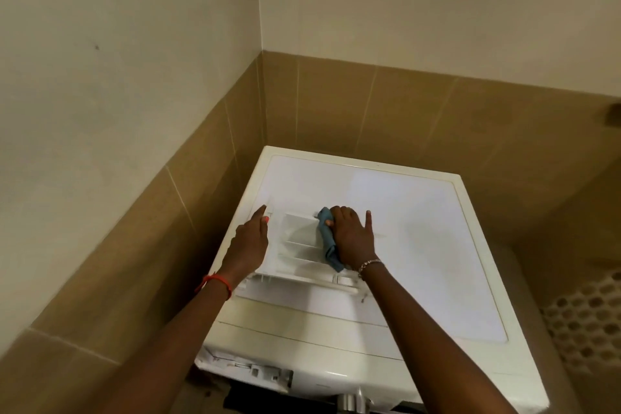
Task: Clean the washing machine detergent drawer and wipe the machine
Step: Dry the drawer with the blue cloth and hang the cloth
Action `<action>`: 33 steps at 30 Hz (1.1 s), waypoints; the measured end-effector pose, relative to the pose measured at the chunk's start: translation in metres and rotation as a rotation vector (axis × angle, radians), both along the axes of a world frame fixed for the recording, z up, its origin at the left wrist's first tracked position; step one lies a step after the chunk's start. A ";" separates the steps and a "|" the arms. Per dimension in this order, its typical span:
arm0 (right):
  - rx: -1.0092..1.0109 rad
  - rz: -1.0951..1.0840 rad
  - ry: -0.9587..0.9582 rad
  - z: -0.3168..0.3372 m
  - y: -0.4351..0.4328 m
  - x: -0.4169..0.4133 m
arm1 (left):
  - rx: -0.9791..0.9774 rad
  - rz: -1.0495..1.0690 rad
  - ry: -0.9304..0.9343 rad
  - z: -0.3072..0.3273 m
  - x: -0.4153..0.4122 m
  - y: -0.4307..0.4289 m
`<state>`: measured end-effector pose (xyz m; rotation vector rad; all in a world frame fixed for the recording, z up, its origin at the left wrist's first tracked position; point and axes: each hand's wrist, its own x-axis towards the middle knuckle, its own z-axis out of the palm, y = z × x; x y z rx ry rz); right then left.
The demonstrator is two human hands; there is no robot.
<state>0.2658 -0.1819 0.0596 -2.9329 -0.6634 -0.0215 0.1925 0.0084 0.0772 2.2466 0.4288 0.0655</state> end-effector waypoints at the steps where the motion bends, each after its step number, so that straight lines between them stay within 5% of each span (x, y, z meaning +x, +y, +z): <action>1: 0.017 -0.018 0.004 -0.002 -0.010 0.002 | -0.006 0.003 0.003 0.000 0.000 0.000; 8: 0.096 -0.160 0.066 -0.016 -0.078 0.006 | 0.014 0.008 -0.015 0.007 -0.003 -0.003; 13: 0.854 -0.597 0.283 -0.032 -0.116 -0.013 | 0.008 0.031 -0.035 0.010 -0.005 -0.005; 18: 1.375 -0.504 0.308 -0.007 -0.124 -0.034 | -0.030 0.012 0.002 0.005 -0.001 0.000; 25: 1.259 -0.079 0.252 0.065 -0.048 -0.045 | -0.020 0.005 0.018 0.004 -0.003 0.001; 30: 0.624 0.018 0.234 0.048 0.026 -0.049 | 0.013 -0.003 0.013 0.007 -0.002 -0.002; 33: 0.456 0.149 0.265 0.033 0.050 -0.051 | -0.001 0.007 0.009 0.004 -0.002 -0.001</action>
